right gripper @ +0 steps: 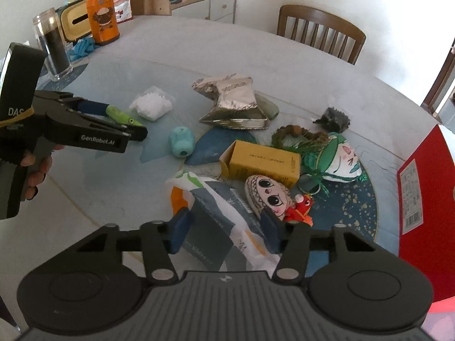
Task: Organize objects
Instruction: 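Grasp the green highlighter with the left tool while the right tool grasps the printed bag, then carry the highlighter and printed bag over the red box with both tools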
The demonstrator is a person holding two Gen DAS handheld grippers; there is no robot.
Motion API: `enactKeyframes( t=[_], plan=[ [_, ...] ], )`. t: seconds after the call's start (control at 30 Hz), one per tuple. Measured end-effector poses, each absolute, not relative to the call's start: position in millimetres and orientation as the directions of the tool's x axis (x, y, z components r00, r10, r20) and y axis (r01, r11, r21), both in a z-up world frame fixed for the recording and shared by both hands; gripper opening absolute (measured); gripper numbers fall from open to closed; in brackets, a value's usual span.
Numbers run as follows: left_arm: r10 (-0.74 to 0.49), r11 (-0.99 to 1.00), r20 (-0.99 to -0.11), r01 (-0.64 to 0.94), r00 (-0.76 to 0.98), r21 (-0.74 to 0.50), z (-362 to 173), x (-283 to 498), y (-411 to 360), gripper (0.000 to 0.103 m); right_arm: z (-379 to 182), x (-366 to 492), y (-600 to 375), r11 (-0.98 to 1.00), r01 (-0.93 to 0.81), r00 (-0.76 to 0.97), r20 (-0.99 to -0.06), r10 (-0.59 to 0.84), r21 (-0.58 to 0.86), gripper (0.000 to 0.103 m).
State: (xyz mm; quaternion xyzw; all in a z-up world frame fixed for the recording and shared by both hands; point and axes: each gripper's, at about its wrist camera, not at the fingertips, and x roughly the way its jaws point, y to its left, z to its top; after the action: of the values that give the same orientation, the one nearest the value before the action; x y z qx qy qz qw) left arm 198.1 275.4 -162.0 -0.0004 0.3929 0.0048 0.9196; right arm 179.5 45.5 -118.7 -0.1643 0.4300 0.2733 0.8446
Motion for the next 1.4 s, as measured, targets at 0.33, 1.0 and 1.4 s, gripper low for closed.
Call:
enactKeyframes(
  t=[0.33, 1.0, 1.4],
  plan=[
    [-0.002, 0.999, -0.716, -0.023, 0.698, -0.025, -157.1, 190.6, 279.3, 0.080, -115.5, 172.7, 48.5, 0.790, -0.613, 0.462, -0.822, 0.334, -0.023, 0.018],
    [-0.113, 0.993, -0.657, 0.073, 0.745, -0.089, -89.1, 168.9, 241.0, 0.080, -50.4, 161.3, 8.1, 0.861, -0.488, 0.511, -0.755, 0.412, 0.140, 0.014],
    [-0.234, 0.971, -0.610, 0.210, 0.757, -0.112, -40.5, 168.3, 169.3, 0.080, -7.7, 163.0, -58.0, 0.905, -0.384, 0.605, -0.690, 0.397, 0.183, 0.014]
  ],
)
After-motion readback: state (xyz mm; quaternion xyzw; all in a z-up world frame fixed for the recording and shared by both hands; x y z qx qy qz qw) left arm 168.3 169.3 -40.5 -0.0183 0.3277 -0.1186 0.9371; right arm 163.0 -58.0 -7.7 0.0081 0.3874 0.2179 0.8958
